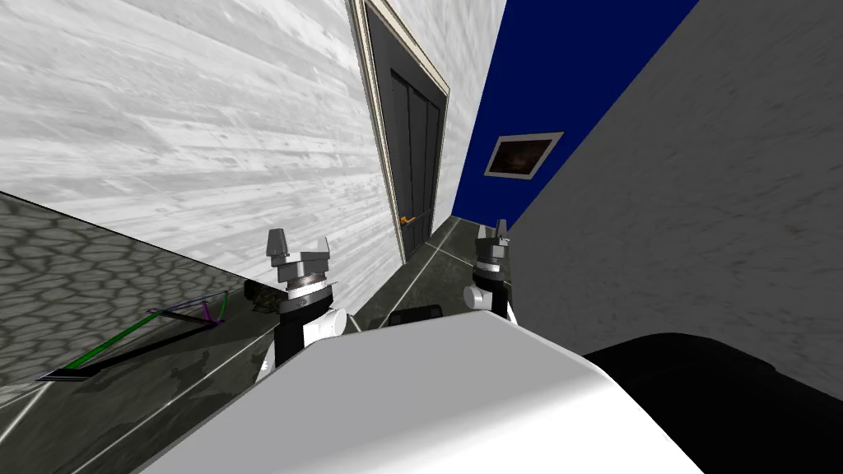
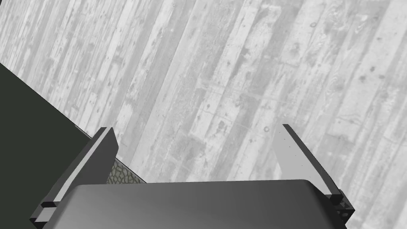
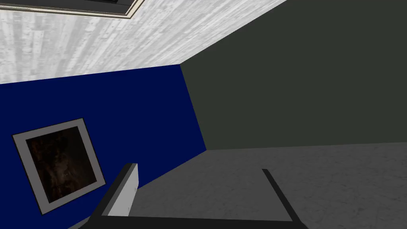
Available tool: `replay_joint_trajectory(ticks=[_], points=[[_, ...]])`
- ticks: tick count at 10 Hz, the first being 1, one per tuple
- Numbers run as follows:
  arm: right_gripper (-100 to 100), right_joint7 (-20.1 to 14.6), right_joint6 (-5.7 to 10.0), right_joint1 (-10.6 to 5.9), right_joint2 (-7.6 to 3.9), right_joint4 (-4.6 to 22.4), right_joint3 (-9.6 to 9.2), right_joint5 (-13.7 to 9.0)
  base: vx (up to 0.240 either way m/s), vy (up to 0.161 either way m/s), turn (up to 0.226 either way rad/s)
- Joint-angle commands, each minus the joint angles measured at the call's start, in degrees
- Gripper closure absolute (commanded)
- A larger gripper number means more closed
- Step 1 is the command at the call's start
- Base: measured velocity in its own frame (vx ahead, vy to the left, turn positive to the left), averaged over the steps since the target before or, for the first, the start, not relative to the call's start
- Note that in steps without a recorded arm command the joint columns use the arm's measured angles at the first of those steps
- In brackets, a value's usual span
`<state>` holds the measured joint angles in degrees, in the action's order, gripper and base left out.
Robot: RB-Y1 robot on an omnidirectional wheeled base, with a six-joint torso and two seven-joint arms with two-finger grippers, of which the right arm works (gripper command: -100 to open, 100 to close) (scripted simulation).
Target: Pull the door open
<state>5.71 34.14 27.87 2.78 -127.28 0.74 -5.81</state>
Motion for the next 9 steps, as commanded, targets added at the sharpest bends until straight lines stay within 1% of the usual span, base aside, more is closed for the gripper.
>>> replay_joint_trajectory(ticks=[1, 2, 4, 7, 9], points=[[-100, -0.2, 0.23, -0.61, -0.50, 1.6, -0.03, -0.1, 0.030, -0.013, 0.121], [-100, -0.4, 0.50, -1.30, -1.01, 3.4, -0.07, -0.1, 0.066, -0.033, 0.254], [-100, -0.7, 0.80, -2.07, -1.56, 5.5, -0.11, -0.2, 0.087, -0.056, 0.117], [-100, -1.2, 1.39, -3.59, -2.56, 9.5, -0.19, -0.3, 0.066, -0.045, 0.151], [-100, -1.7, 1.87, -4.84, -3.29, 12.8, -0.26, -0.4, 0.071, -0.057, 0.169]])
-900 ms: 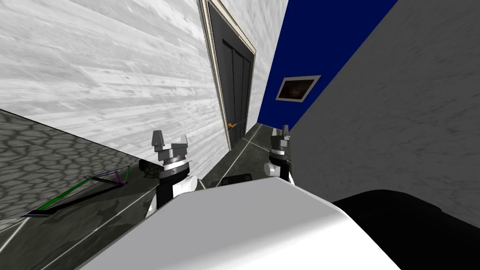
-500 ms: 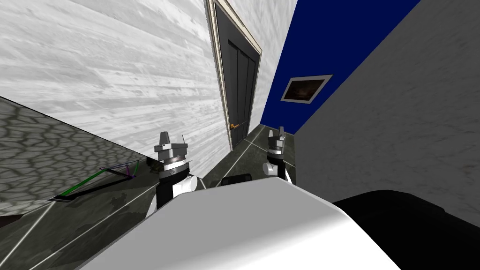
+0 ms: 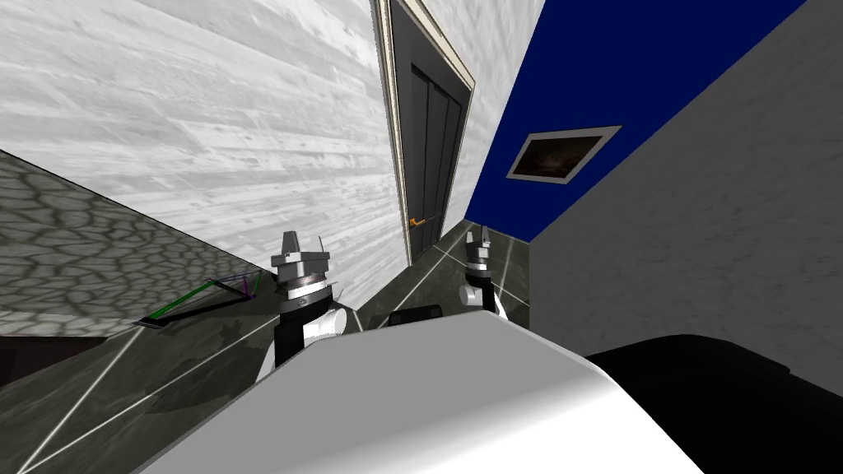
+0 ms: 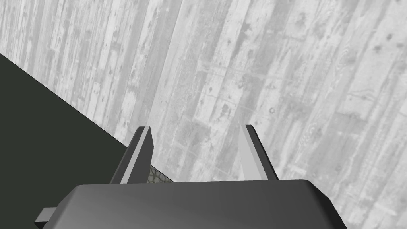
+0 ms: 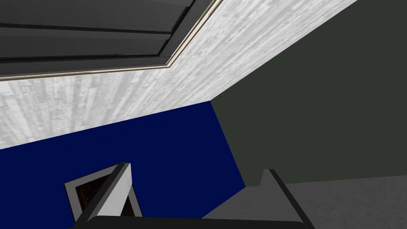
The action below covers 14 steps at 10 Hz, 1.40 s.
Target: Pull the door open
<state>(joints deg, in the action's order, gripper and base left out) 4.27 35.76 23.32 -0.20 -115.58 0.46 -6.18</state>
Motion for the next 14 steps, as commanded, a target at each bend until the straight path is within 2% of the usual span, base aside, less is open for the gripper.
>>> replay_joint_trajectory(ticks=[1, 3, 4, 10, 11, 13, 14], points=[[-100, -0.4, 0.50, -0.93, -0.69, 2.8, -0.02, -0.1, 0.081, -0.069, 0.166], [-100, -0.9, 1.05, -2.34, -1.44, 6.0, -0.09, -0.3, 0.079, -0.061, 0.197], [-100, -0.9, 1.05, -2.34, -1.44, 6.5, -0.09, -0.3, 0.055, -0.048, 0.049], [-100, -2.2, 2.56, -6.25, -3.36, 16.2, -0.30, -0.6, 0.055, -0.062, 0.157], [-100, -2.2, 2.56, -6.25, -3.36, 16.8, -0.30, -0.6, 0.045, -0.051, 0.067], [-100, -2.8, 3.22, -7.95, -4.11, 21.3, -0.39, -0.8, 0.049, -0.068, 0.163], [-100, -3.1, 3.56, -8.82, -4.48, 22.7, -0.44, -0.9, 0.078, -0.084, 0.198]])
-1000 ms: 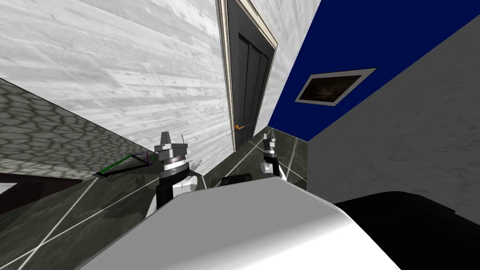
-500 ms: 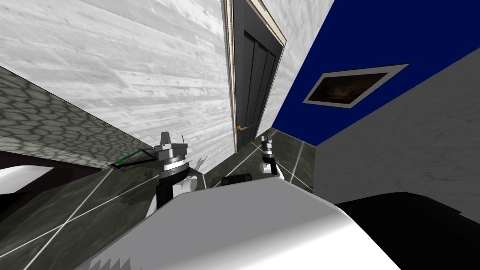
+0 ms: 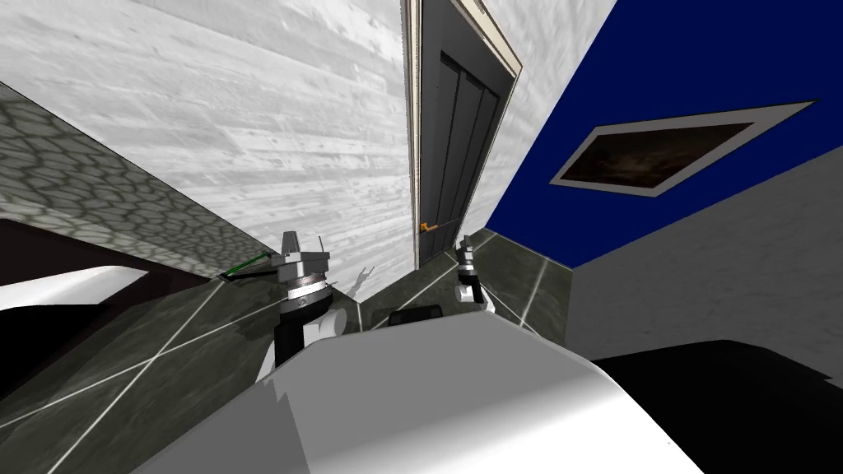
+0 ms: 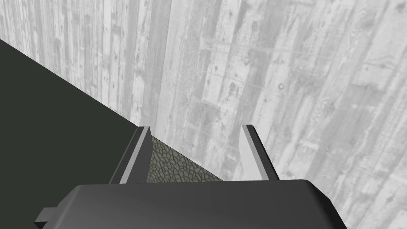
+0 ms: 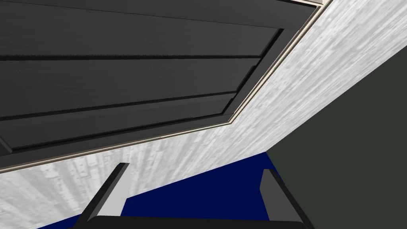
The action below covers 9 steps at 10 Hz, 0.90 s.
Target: Pull the door open
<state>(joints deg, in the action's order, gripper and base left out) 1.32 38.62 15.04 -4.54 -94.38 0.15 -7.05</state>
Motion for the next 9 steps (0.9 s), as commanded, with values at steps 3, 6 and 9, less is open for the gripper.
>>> replay_joint_trajectory(ticks=[3, 6, 9], points=[[-100, -0.8, 1.37, -2.30, -0.86, 6.7, -0.22, -0.1, 0.047, -0.071, 0.132], [-100, -1.4, 2.07, -4.08, -1.56, 11.8, -0.32, -0.3, 0.053, -0.095, 0.171], [-100, -2.0, 2.76, -5.87, -2.24, 16.5, -0.41, -0.5, 0.027, -0.072, 0.141]])
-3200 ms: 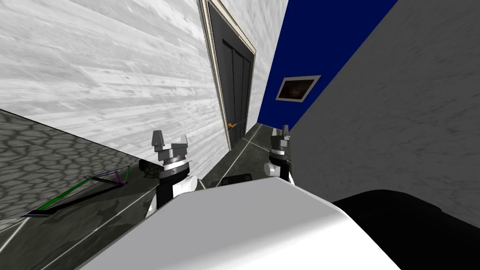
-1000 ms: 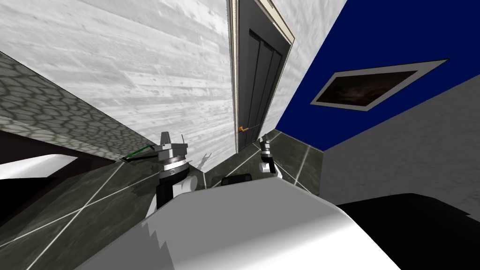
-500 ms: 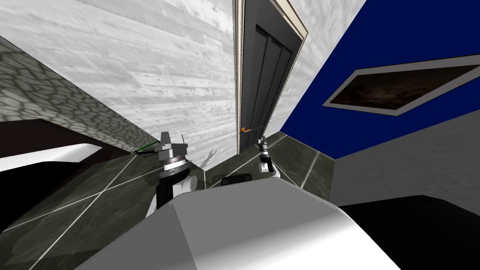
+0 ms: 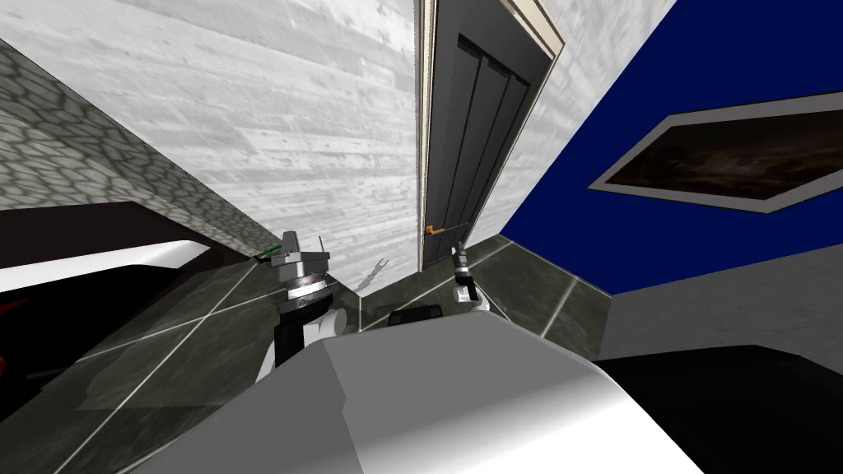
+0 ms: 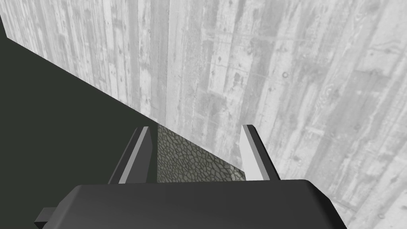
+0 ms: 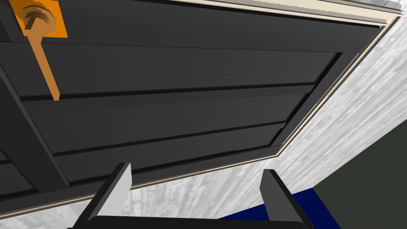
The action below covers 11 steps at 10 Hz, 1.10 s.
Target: Pull the door open
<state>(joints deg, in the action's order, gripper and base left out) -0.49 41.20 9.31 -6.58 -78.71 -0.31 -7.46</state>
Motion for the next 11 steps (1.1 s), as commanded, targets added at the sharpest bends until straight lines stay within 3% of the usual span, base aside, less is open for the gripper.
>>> replay_joint_trajectory(ticks=[1, 4, 6, 7, 11], points=[[-100, -0.5, 0.53, -1.04, -0.53, 2.9, -0.01, -0.1, 0.040, -0.055, 0.085], [-100, -0.8, 0.87, -1.93, -0.86, 5.6, -0.05, -0.2, 0.035, -0.050, 0.094], [-100, -1.4, 1.55, -3.67, -1.47, 9.6, -0.15, -0.4, 0.021, -0.077, 0.173], [-100, -1.4, 1.55, -3.67, -1.47, 10.2, -0.15, -0.4, 0.022, -0.074, 0.085], [-100, -2.2, 2.53, -6.21, -2.33, 16.9, -0.28, -0.6, 0.029, -0.068, 0.138]])
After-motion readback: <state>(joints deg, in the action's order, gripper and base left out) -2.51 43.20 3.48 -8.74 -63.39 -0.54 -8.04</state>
